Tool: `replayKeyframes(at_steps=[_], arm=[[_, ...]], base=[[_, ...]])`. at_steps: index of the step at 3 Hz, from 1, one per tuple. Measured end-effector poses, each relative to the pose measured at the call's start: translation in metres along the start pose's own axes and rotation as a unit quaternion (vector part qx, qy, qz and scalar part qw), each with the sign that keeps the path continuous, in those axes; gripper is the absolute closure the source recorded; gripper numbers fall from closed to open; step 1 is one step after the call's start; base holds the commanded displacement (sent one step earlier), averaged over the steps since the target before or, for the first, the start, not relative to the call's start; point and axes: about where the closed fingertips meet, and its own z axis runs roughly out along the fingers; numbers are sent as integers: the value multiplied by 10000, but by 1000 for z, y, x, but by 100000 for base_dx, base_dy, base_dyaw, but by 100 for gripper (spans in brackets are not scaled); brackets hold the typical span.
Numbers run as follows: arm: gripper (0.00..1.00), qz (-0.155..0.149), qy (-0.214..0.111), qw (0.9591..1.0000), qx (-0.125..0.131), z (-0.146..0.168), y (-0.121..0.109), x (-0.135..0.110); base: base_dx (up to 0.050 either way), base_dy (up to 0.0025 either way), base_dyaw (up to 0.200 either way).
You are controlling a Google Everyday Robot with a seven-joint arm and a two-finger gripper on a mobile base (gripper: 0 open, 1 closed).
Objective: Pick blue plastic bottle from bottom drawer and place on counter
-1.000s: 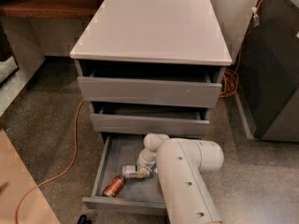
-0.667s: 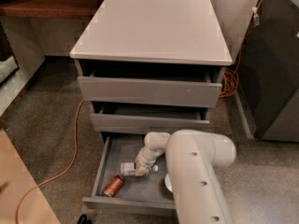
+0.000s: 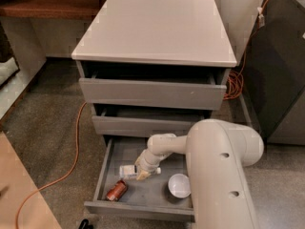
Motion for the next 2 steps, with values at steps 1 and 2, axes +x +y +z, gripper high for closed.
replayKeyframes(at_steps=[1, 2], arm=[[100, -391, 98, 9991, 109, -55, 27, -35], [100, -844, 312, 9958, 152, -109, 54, -62]], base=[[0, 0, 0], [0, 0, 0]])
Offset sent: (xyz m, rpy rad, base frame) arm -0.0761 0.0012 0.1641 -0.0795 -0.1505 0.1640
